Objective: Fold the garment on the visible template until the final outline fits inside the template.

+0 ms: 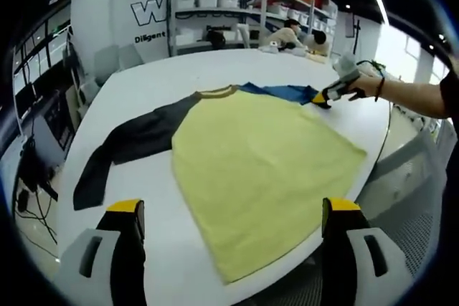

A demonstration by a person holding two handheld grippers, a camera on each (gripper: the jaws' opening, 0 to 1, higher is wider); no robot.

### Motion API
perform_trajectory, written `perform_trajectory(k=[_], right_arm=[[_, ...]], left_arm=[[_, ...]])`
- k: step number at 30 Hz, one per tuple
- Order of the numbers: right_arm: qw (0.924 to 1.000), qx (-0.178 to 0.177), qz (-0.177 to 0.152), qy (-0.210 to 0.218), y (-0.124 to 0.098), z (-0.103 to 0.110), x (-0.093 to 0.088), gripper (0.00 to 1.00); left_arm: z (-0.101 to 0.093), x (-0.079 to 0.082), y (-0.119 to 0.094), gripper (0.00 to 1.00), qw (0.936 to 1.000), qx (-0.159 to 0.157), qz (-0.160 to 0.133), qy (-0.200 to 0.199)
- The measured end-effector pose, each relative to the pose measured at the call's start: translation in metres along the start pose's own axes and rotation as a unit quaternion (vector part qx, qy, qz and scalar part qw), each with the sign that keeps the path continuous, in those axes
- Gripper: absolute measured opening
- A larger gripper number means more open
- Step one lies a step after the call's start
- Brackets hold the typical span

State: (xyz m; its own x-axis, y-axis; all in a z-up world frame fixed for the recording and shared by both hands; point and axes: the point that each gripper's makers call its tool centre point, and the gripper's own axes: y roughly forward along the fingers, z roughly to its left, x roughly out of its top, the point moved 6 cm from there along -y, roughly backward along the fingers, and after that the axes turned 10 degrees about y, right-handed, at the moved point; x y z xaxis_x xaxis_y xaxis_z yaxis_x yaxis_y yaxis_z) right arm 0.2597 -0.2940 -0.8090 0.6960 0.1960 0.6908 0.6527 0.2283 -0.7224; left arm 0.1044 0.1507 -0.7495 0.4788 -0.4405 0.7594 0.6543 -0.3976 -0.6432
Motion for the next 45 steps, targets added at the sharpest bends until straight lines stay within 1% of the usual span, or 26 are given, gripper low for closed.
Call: perform_trajectory(k=[2, 3, 5, 8, 10, 11, 15, 17, 20, 21, 23, 26, 27, 29, 30, 33, 34, 37, 40, 41, 45], right_arm=[[0.9999, -0.004, -0.008, 0.008, -0.004, -0.004, 0.004, 0.0], [0.9996, -0.011, -0.018, 0.021, -0.007, -0.008, 0.008, 0.0], [0.9993, -0.016, -0.024, 0.022, -0.01, -0.013, 0.011, 0.0], [0.9974, -0.042, -0.049, 0.032, -0.019, -0.026, 0.019, 0.0], [0.9946, -0.062, -0.07, 0.045, -0.025, -0.035, 0.024, 0.0], [0.9941, -0.066, -0.074, 0.045, -0.027, -0.038, 0.025, 0.0], [0.9903, -0.095, -0.075, 0.069, -0.032, -0.057, 0.026, 0.0], [0.9892, -0.102, -0.075, 0.074, -0.034, -0.062, 0.027, 0.0], [0.9859, -0.121, -0.073, 0.089, -0.036, -0.079, 0.027, 0.0], [0.9847, -0.127, -0.071, 0.097, -0.036, -0.085, 0.026, 0.0], [0.9836, -0.133, -0.072, 0.098, -0.038, -0.093, 0.027, 0.0], [0.9808, -0.144, -0.072, 0.11, -0.04, -0.104, 0.027, 0.0], [0.9794, -0.15, -0.071, 0.115, -0.039, -0.114, 0.027, 0.0], [0.9782, -0.155, -0.069, 0.119, -0.04, -0.118, 0.027, 0.0], [0.9783, -0.158, -0.068, 0.115, -0.039, -0.125, 0.026, 0.0], [0.979, -0.158, -0.067, 0.11, -0.037, -0.132, 0.025, 0.0], [0.9789, -0.159, -0.067, 0.11, -0.036, -0.134, 0.025, 0.0], [0.9778, -0.164, -0.057, 0.117, -0.032, -0.142, 0.018, 0.0], [0.9781, -0.168, -0.047, 0.113, -0.03, -0.146, 0.014, 0.0], [0.9771, -0.171, -0.044, 0.118, -0.031, -0.147, 0.012, 0.0], [0.9765, -0.179, -0.03, 0.117, -0.034, -0.152, 0.008, 0.0]], left_arm=[[-0.001, 0.0, 0.001, 0.99, 1.0, -0.001, 0.0, -0.001], [-0.001, -0.001, 0.001, 0.99, 1.0, -0.002, 0.003, -0.003], [-0.001, -0.001, 0.001, 0.99, 1.0, -0.002, 0.004, -0.003], [-0.002, -0.002, 0.001, 0.99, 1.0, -0.004, 0.004, -0.001], [-0.002, -0.001, 0.001, 0.99, 1.0, -0.004, 0.001, 0.007], [-0.002, -0.002, 0.001, 0.99, 0.9999, -0.005, 0.002, 0.01], [-0.003, 0.0, 0.0, 0.99, 0.9997, -0.005, 0.0, 0.023], [-0.003, 0.0, 0.0, 0.99, 0.9997, -0.005, -0.001, 0.024], [-0.002, 0.001, 0.0, 0.99, 0.9997, -0.004, -0.002, 0.023], [-0.001, 0.0, 0.0, 0.99, 0.9998, -0.003, 0.0, 0.022], [0.001, -0.003, 0.0, 0.99, 0.9998, 0.001, 0.011, 0.017], [0.003, -0.005, 0.0, 0.99, 0.9995, 0.006, 0.02, 0.023], [0.004, -0.005, 0.0, 0.99, 0.9994, 0.006, 0.021, 0.025], [0.005, -0.004, 0.0, 0.99, 0.9994, 0.006, 0.019, 0.027], [0.007, 0.001, 0.0, 0.99, 0.9995, 0.01, 0.008, 0.03], [0.007, 0.007, -0.001, 0.99, 0.9994, 0.011, -0.004, 0.032], [0.007, 0.007, -0.001, 0.99, 0.9995, 0.009, -0.004, 0.032], [0.005, 0.007, 0.001, 0.99, 0.9994, 0.007, 0.004, 0.033], [0.003, 0.004, 0.003, 0.99, 0.9995, 0.003, 0.008, 0.03], [0.002, 0.004, 0.003, 0.99, 0.9995, 0.003, 0.009, 0.031], [0.002, 0.003, 0.003, 0.99, 0.9994, 0.004, 0.013, 0.032]])
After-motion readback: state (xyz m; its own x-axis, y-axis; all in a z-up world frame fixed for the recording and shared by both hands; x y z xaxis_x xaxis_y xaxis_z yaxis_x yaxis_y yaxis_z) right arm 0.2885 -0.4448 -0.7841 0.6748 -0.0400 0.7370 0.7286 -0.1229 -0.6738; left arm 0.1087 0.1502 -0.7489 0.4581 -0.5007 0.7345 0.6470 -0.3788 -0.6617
